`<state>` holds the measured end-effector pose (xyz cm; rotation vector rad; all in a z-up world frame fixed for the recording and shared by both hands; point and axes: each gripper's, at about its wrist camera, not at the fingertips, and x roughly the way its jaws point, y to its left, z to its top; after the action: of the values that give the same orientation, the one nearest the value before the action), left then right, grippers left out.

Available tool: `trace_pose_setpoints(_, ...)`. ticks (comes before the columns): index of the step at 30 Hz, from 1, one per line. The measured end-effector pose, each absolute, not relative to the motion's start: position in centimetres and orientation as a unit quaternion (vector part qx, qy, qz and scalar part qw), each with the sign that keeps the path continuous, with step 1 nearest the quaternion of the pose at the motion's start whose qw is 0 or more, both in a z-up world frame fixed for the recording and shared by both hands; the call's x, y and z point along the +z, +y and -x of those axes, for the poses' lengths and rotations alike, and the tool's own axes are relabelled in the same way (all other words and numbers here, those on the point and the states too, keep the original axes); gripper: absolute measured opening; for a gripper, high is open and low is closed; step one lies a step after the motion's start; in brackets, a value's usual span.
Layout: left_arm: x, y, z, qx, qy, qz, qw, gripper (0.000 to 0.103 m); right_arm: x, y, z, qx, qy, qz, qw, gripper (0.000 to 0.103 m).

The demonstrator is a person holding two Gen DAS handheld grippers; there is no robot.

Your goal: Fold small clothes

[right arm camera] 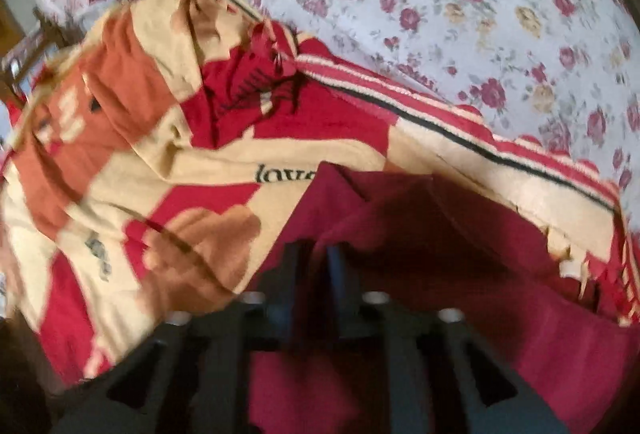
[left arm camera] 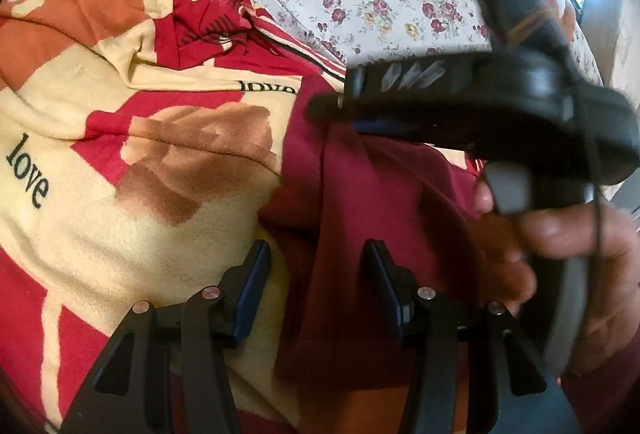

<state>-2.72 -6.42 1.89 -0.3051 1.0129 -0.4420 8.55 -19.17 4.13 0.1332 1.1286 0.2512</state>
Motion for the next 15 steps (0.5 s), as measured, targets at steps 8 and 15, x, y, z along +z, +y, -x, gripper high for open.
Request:
trace_pose_setpoints(8,1.8,-6.1,2.7,-0.207,0.480,0.165,0.836,0.030,1.5,-17.3,-10.2,0.062,0.555,-0.021,0.830,0.086)
trace_pose_setpoints(15,1.9,-6.3,2.6,-0.210,0.473,0.165,0.840,0.035,2.8,-20.0,-9.3,0.084,0.530,-0.042,0.843,0.036)
